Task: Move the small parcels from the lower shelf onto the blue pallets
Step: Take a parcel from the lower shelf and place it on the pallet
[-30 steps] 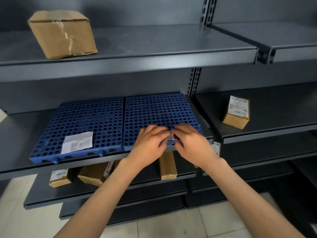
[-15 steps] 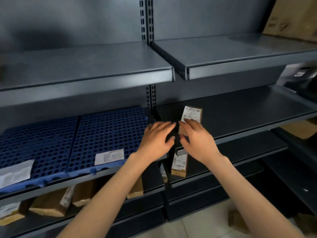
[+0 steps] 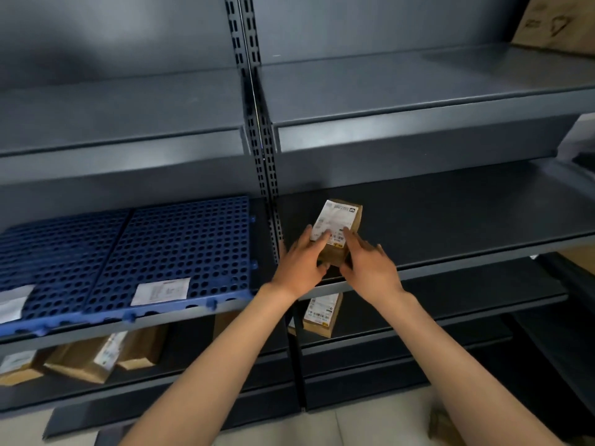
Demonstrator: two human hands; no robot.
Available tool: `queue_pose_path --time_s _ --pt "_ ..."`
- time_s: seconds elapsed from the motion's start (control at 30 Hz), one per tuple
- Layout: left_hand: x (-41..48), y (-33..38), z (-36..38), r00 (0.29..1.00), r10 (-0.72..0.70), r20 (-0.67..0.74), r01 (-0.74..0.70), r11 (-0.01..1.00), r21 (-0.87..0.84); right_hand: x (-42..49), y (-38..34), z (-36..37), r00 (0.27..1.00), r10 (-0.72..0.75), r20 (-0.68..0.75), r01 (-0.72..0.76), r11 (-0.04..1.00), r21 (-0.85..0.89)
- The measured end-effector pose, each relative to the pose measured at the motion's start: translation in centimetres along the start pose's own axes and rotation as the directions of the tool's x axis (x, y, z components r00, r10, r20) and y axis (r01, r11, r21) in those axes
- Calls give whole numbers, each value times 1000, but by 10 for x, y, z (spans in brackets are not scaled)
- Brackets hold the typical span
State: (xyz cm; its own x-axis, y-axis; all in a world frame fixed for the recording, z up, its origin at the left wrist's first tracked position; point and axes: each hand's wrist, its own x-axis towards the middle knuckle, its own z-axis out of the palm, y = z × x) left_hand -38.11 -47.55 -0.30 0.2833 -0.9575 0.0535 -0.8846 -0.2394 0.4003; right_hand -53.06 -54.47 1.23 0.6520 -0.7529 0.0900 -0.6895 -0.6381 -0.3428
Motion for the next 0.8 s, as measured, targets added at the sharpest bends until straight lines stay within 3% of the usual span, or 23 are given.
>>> queue_pose_path --time_s 0.13,0.23,0.37,0.53,0.8 --pt "-13 -1 -9 978 -41 -203 -10 969 -246 4 -21 -2 996 -33 -82 41 994 98" --pt "-24 -20 -38 921 -83 -381 -24 963 -268 13 -54 -7 978 -115 -176 149 969 196" --pt "-51 -73 -87 853 -136 -503 13 971 -239 35 -122 -4 949 -233 -214 291 908 302" --pt "-93 -154 -128 829 -219 -514 128 970 -208 56 -215 30 895 -396 -204 443 841 310" --pt "-110 -270 -167 891 -159 -425 151 987 -54 102 -313 83 884 -458 -93 467 858 214"
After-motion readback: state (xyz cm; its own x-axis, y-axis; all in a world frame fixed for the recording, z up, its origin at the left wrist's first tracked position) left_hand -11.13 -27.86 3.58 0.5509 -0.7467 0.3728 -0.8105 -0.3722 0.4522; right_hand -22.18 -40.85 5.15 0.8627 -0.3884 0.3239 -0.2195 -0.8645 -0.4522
